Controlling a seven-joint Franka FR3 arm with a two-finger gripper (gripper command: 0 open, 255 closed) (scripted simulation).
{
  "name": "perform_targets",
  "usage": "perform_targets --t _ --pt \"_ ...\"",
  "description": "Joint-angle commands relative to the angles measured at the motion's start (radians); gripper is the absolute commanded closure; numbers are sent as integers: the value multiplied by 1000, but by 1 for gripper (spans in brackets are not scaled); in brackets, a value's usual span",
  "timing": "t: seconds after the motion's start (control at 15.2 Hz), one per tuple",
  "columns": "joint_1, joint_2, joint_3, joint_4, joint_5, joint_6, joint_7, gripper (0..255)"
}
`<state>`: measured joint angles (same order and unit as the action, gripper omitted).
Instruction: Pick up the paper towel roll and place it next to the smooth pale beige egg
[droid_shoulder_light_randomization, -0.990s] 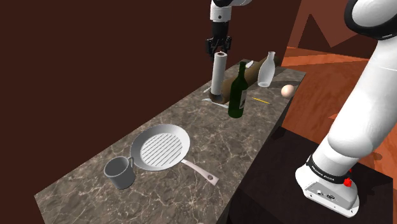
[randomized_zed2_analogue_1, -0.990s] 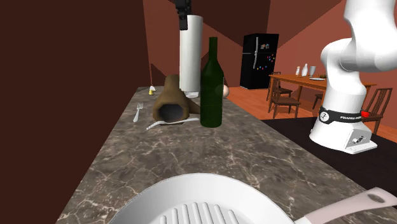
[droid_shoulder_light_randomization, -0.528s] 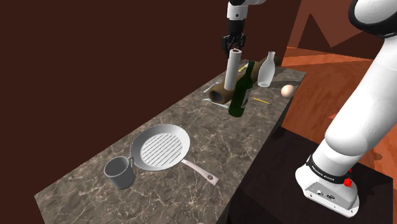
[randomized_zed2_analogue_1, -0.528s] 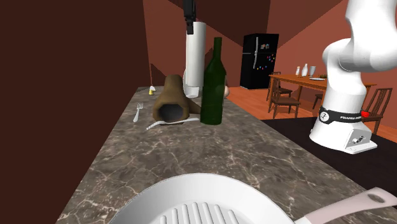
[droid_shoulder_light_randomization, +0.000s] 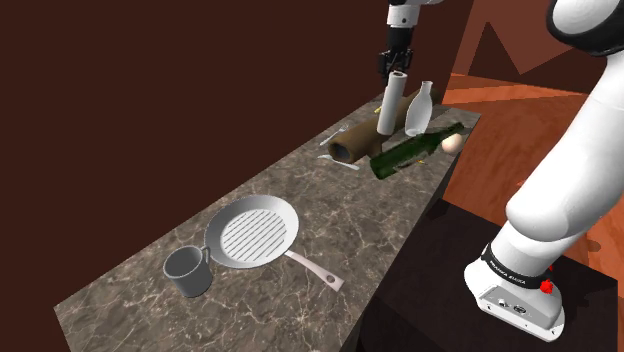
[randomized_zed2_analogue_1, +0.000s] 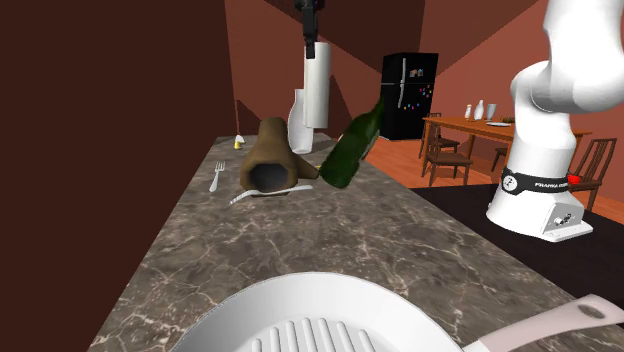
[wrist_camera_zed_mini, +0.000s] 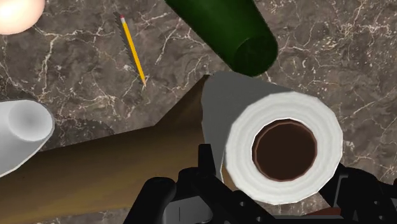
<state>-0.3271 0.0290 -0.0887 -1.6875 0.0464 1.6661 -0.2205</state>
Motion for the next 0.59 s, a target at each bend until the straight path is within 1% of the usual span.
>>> perform_targets --t 0.0,0.53 --pt "-21 13 -20 14 0 -3 -43 255" --pt "-123 93 -106 115 8 -33 -230 255"
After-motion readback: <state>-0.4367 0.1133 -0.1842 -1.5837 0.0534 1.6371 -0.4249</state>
